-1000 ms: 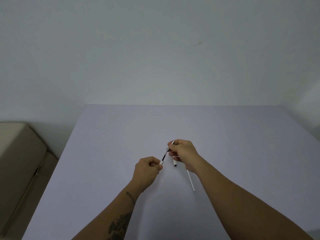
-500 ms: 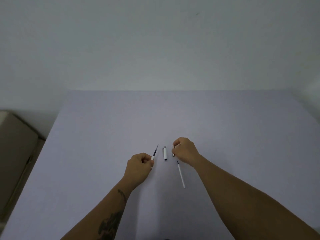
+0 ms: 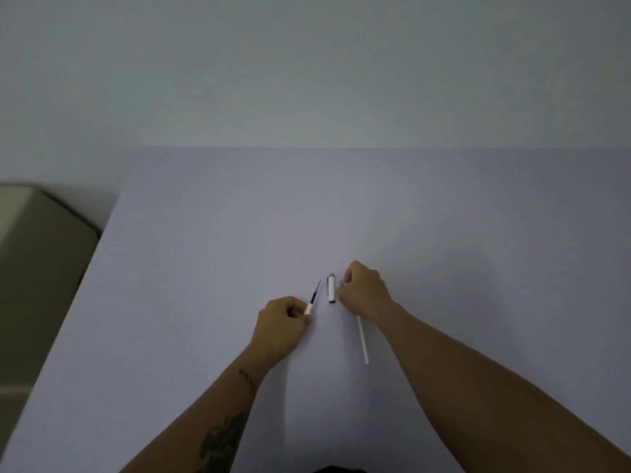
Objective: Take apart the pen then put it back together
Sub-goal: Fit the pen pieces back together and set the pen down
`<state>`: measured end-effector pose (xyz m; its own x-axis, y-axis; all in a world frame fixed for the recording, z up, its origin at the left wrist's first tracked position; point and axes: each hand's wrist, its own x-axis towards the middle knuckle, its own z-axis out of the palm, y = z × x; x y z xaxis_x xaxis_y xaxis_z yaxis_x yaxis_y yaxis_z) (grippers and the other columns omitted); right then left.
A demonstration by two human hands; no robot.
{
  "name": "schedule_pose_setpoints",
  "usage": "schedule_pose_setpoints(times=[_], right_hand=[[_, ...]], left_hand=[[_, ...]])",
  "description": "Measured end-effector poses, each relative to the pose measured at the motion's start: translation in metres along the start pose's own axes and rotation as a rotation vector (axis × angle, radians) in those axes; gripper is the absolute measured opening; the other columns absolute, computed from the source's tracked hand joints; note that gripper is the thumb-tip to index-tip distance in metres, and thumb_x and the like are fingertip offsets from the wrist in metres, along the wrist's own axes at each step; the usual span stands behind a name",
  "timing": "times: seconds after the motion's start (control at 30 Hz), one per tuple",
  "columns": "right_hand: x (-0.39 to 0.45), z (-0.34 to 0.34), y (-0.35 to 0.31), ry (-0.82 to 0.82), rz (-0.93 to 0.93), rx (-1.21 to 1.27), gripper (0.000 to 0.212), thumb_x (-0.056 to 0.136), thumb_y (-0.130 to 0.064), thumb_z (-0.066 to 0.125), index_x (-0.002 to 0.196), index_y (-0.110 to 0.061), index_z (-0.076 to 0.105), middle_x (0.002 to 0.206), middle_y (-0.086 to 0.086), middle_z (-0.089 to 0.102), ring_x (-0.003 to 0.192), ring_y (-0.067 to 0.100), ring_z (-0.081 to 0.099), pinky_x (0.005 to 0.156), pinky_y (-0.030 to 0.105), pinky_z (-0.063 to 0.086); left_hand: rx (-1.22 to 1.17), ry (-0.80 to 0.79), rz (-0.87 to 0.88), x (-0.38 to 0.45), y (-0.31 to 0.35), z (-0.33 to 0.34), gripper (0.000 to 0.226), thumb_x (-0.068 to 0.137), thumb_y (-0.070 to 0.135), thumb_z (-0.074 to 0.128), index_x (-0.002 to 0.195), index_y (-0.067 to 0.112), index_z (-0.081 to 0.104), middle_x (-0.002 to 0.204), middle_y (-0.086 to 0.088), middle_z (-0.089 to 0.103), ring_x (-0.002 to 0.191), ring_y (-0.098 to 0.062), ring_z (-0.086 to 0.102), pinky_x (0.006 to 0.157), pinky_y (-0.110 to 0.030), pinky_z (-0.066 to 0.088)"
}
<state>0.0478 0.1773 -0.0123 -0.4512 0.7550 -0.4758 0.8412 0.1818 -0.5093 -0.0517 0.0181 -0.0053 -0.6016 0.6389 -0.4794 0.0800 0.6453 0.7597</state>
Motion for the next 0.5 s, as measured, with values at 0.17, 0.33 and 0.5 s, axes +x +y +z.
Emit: schedule_pose_setpoints(times=[0.17,0.33,0.5], right_hand=[[-0.01,-0.012,0.008,0.035,0.033,0.165,0.017,0.08,-0.009,0.055,0.091,-0.014,0.068,0.093,0.003,0.067,0.088,0.023,0.064,0.077,0.033,0.054],[-0.039,-0.008,-0.006,-0.131,0.079,0.478,0.012,0.081,-0.011,0.064,0.078,-0.015,0.075,0.069,0.001,0.068,0.058,0.013,0.059,0.055,0.025,0.047],[-0.061,0.002,-0.018,-0.175,0.126,0.731,0.011,0.086,-0.006,0.065,0.08,-0.013,0.072,0.07,0.004,0.066,0.055,0.013,0.056,0.052,0.023,0.043]], left_hand=[[-0.008,-0.008,0.006,-0.004,-0.001,0.0,0.011,0.081,0.015,0.067,0.073,0.022,0.071,0.069,-0.001,0.072,0.06,-0.01,0.06,0.06,-0.028,0.053],[-0.001,0.001,0.046,-0.009,0.005,-0.002,0.009,0.078,0.015,0.072,0.072,0.022,0.071,0.066,0.003,0.069,0.06,-0.012,0.062,0.064,-0.038,0.059],[0.053,0.022,0.131,-0.017,0.013,-0.006,0.009,0.074,0.017,0.078,0.071,0.019,0.07,0.064,0.0,0.068,0.057,-0.016,0.062,0.061,-0.046,0.061]])
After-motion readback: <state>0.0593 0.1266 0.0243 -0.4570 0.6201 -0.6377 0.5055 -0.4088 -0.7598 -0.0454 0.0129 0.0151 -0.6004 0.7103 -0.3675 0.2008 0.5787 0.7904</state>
